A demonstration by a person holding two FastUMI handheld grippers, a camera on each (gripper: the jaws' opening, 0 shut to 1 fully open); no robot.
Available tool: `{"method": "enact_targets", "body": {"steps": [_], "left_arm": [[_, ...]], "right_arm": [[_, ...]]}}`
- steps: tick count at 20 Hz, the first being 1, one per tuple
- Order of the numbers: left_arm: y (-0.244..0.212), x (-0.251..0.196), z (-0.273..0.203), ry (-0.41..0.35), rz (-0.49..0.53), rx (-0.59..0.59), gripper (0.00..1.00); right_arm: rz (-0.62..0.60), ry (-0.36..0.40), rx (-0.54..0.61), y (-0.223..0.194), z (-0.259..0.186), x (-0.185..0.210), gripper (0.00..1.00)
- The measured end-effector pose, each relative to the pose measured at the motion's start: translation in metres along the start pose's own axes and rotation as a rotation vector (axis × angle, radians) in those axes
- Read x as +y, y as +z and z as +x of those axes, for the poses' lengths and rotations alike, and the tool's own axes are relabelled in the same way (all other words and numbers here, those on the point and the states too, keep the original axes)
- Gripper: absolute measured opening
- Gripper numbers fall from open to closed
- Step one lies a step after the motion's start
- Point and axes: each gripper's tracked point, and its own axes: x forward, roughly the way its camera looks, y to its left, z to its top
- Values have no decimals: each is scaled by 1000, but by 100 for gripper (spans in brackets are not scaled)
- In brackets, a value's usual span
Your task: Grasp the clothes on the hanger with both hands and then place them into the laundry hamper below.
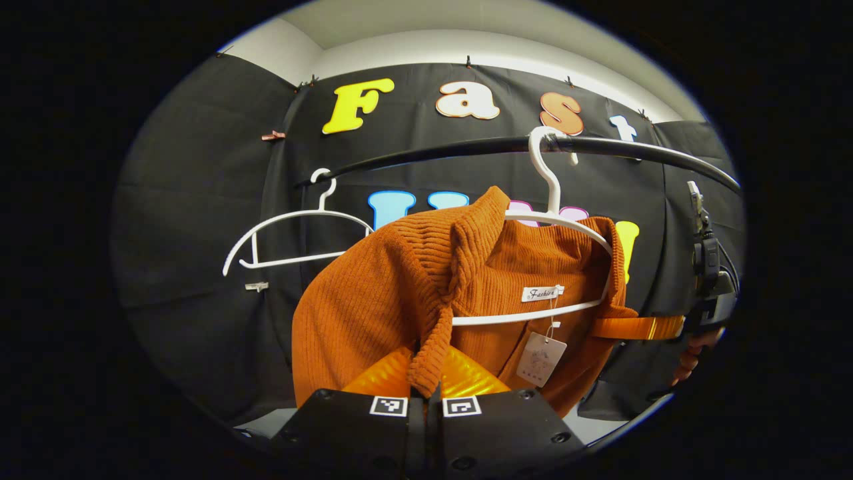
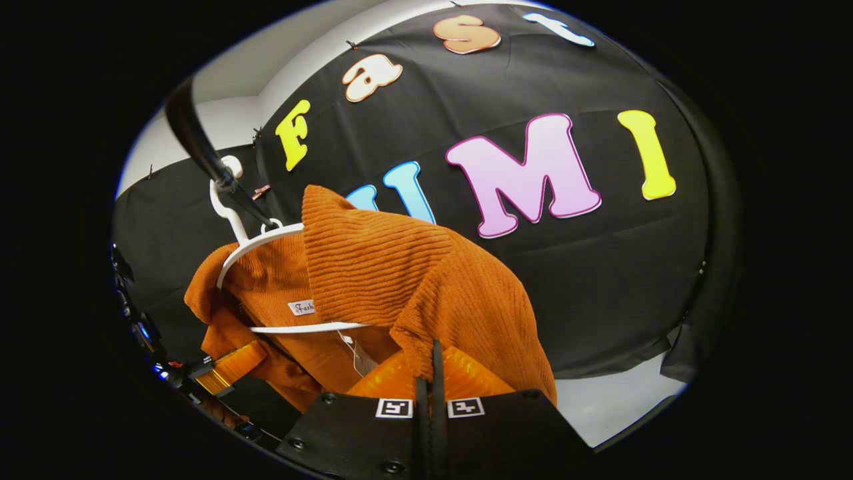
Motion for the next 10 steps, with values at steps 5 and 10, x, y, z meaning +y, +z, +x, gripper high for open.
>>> {"method": "enact_targets", "body": {"steps": [5,10], "left_arm": [[27,20,-15,27,5,-28,5],[51,47,-18,84,-8,-86,5]], "right_arm": [[60,-30,-85,39,-17,-11,4],[34,-90,-327,108,-38,-30,4]]}}
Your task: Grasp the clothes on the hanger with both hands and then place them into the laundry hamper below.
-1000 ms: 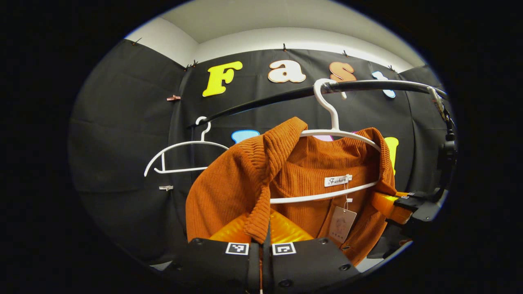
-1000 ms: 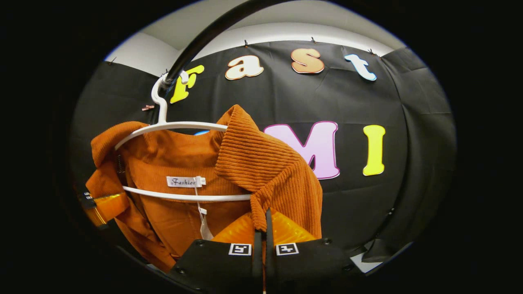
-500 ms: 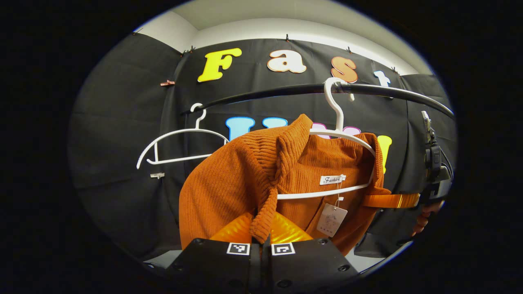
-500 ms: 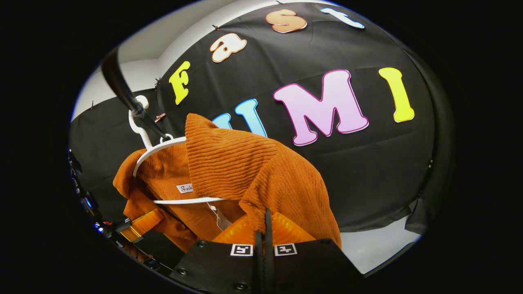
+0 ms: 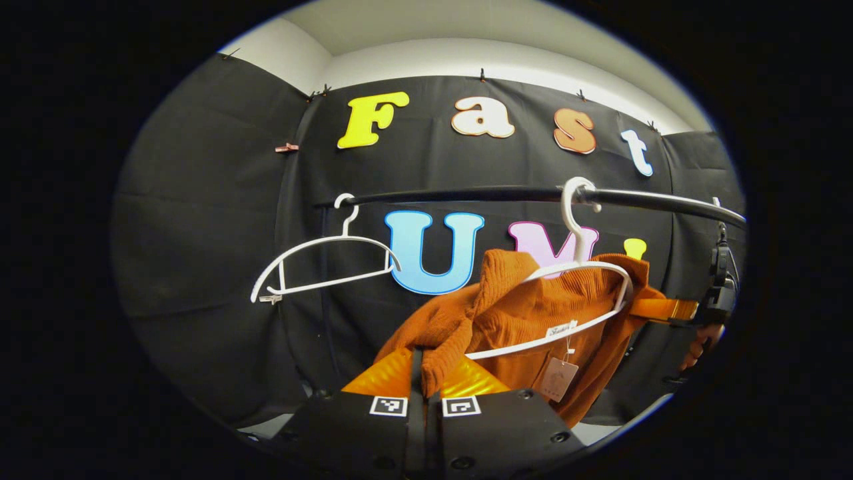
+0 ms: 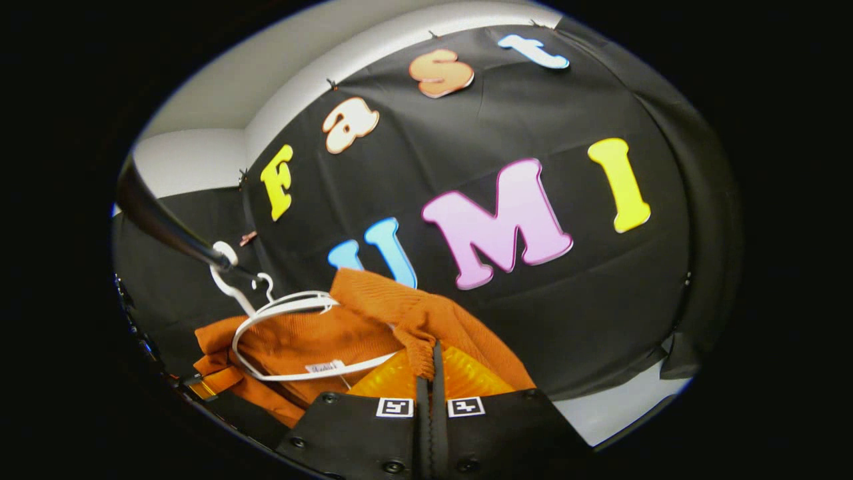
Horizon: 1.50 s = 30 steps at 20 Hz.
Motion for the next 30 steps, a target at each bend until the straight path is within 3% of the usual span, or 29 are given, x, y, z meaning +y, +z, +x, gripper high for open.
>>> {"method": "enact_targets", "body": {"steps": [3,4,8,12,13,23,30], "left_arm": [[3,8,5,7,-13,-7,5],[3,10,6,8,-21,-6,5],[-4,19,9,33,-38,5,5],[-19,22,9,43,-39,37,5],[-26,24,8,49,-40,51,5],[-84,38,5,93,-46,154,5],[-131,20,-7,52,-47,237,5]], "right_arm": [[-23,-45,-9,0,8,-22,8],[-26,-59,-5,-2,11,-28,4],[-25,-98,27,-27,15,-42,4],[37,-118,72,-53,16,-57,8],[46,-113,82,-60,14,-58,4],[100,-29,181,-132,-12,-26,4],[95,123,214,-154,-33,33,4]]}}
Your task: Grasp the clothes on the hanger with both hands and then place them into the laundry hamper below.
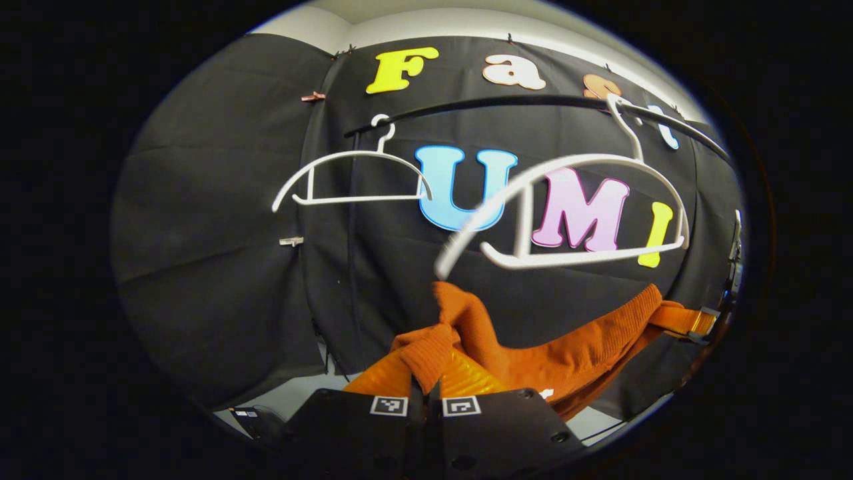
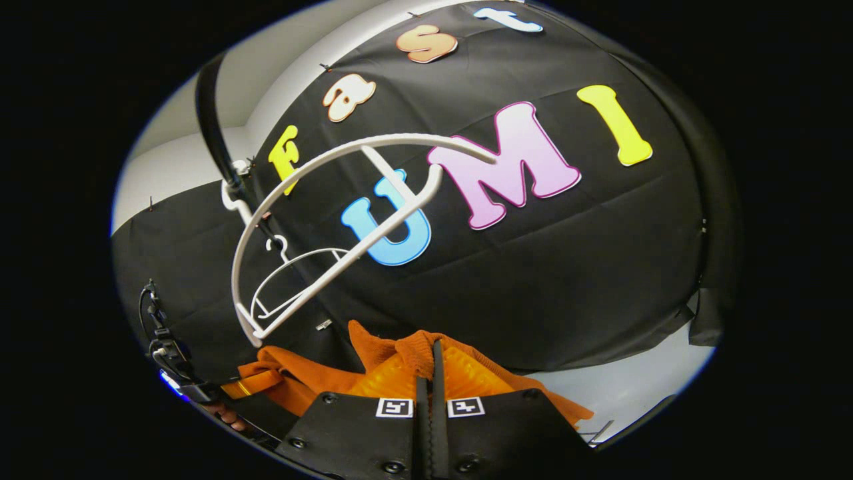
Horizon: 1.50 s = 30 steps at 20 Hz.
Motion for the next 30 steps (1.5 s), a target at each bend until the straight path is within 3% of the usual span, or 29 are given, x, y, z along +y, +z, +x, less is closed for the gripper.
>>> {"method": "enact_targets", "body": {"steps": [5,10,14,19,23,30], "left_arm": [[-13,-47,-10,-107,23,20,5],[21,-93,-31,-226,13,-44,5],[34,-112,-37,-304,-25,-86,5],[-13,-110,-17,-323,-63,-13,5],[-74,-107,3,-318,-29,86,5],[-182,-95,43,-283,9,306,5]], "right_arm": [[-5,109,31,-17,-6,50,4],[-39,209,15,-5,-17,93,4],[-39,249,9,-2,-23,104,4],[-45,196,109,-48,-13,75,9],[-90,124,238,-106,-1,36,4],[-168,-59,462,-197,11,-49,5]]}}
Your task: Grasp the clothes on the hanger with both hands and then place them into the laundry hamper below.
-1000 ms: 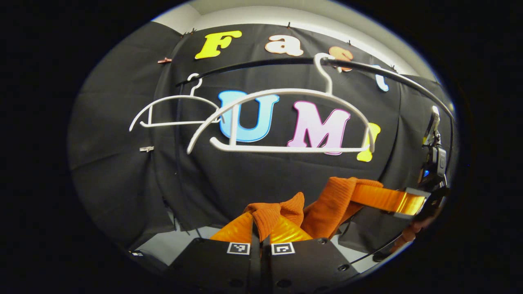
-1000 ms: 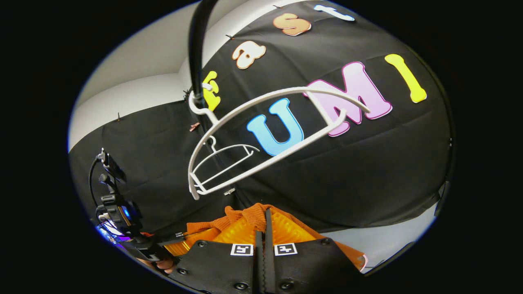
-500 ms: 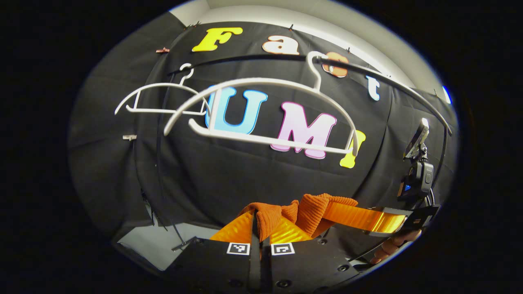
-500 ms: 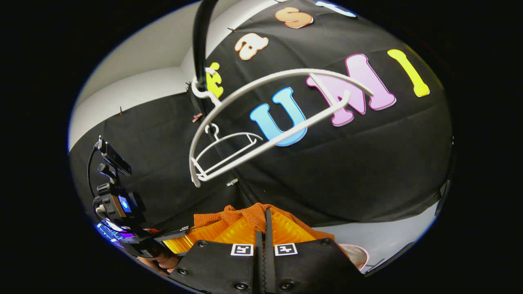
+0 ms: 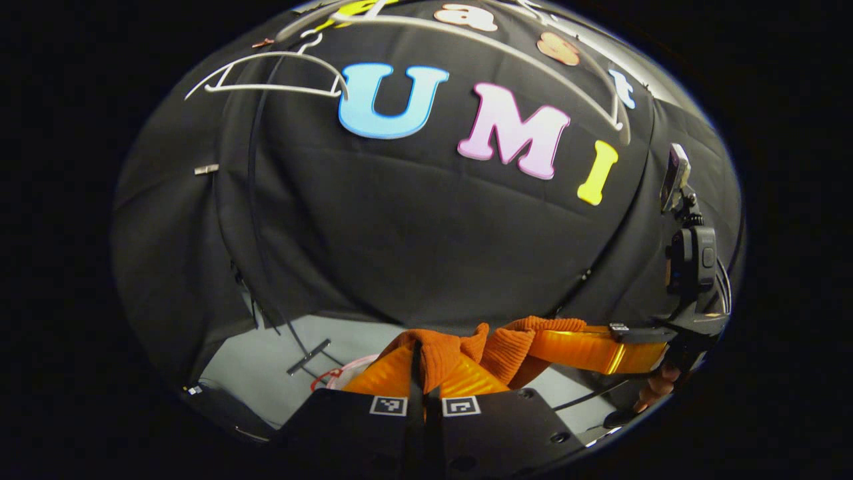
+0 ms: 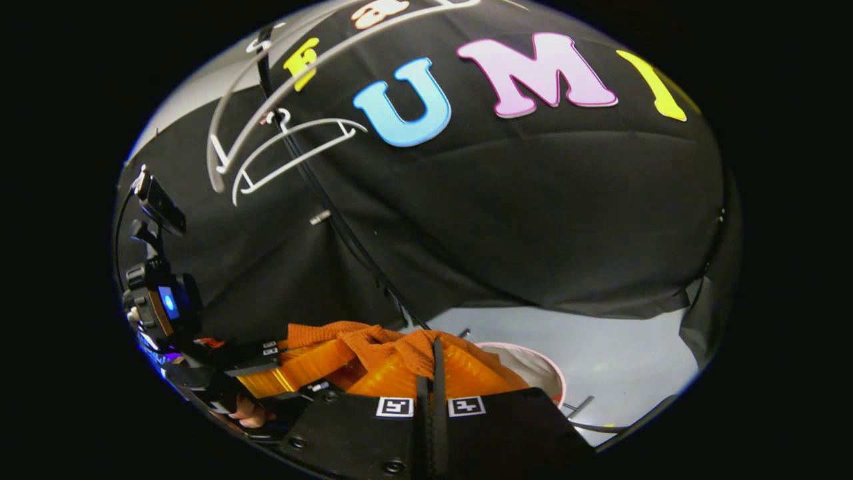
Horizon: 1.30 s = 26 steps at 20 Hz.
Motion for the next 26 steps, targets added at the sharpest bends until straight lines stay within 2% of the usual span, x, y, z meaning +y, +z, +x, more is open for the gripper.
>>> {"method": "enact_targets", "body": {"steps": [5,6,8,9,11,13,17,21,26], "left_arm": [[-60,18,34,67,-18,177,5],[-72,20,39,81,-15,227,2],[-94,17,43,72,9,299,5],[-107,17,49,54,26,322,8],[-129,20,48,46,55,372,50],[-137,14,44,36,62,404,92],[-136,18,39,42,53,398,89],[-127,21,25,49,41,377,89],[-109,26,-4,40,47,323,89]], "right_arm": [[-100,-139,155,-57,20,-45,5],[-115,-161,179,-66,21,-49,5],[-115,-177,227,-82,22,-53,5],[-101,-169,253,-90,19,-52,12],[-95,-195,270,-99,27,-59,56],[-98,-277,276,-105,29,-76,100],[-36,-316,295,-117,20,-81,100],[-28,-358,272,-119,11,-83,99],[-37,-425,204,-110,-27,-56,99]]}}
